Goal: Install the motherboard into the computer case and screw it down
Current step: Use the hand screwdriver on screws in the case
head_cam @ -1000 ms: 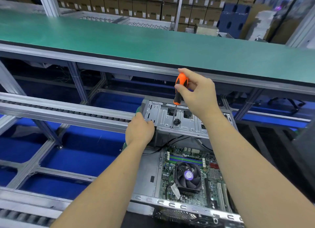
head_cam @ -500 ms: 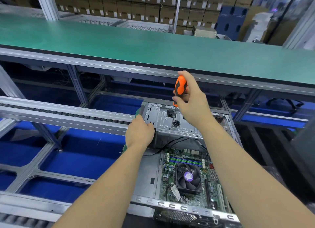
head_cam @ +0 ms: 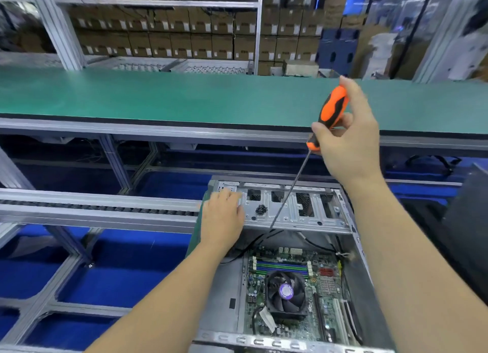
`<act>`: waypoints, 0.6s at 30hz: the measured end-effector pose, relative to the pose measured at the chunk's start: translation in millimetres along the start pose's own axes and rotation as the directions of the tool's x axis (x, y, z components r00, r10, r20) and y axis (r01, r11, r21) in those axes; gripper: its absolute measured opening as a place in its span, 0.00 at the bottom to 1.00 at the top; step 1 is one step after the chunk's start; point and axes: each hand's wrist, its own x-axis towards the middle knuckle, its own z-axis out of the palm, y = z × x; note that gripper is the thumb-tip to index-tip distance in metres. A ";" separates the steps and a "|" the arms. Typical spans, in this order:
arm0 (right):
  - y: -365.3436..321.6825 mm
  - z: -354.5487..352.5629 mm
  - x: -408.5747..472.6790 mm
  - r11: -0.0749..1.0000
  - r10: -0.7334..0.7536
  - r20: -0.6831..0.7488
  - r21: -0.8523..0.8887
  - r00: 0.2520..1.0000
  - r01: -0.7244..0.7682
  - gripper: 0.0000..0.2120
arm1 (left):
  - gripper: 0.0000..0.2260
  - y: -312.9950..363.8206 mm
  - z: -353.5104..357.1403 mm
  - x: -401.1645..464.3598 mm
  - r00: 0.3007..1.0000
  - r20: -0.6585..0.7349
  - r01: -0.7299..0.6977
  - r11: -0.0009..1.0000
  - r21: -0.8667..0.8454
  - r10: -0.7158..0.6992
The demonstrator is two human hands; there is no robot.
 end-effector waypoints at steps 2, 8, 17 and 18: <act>17.9 -3.7 -7.8 0.996 0.080 -0.006 0.035 0.997 -0.080 0.35 | 0.10 16.0 1.1 13.2 0.985 0.172 0.026 0.982 -0.186 0.006; 45.0 -9.6 -23.6 0.977 0.206 -0.013 0.051 0.978 -0.206 0.35 | 0.10 49.5 12.8 33.7 0.959 0.281 0.087 0.981 -0.176 -0.034; 58.0 0.8 -34.2 0.919 0.371 0.036 0.127 0.928 -0.372 0.37 | 0.17 51.6 24.8 37.2 0.926 0.359 0.196 0.962 -0.188 -0.118; 58.0 2.3 -34.4 0.897 0.402 0.042 0.180 0.915 -0.403 0.37 | 0.14 50.1 24.8 36.4 0.918 0.381 0.195 0.961 -0.193 -0.110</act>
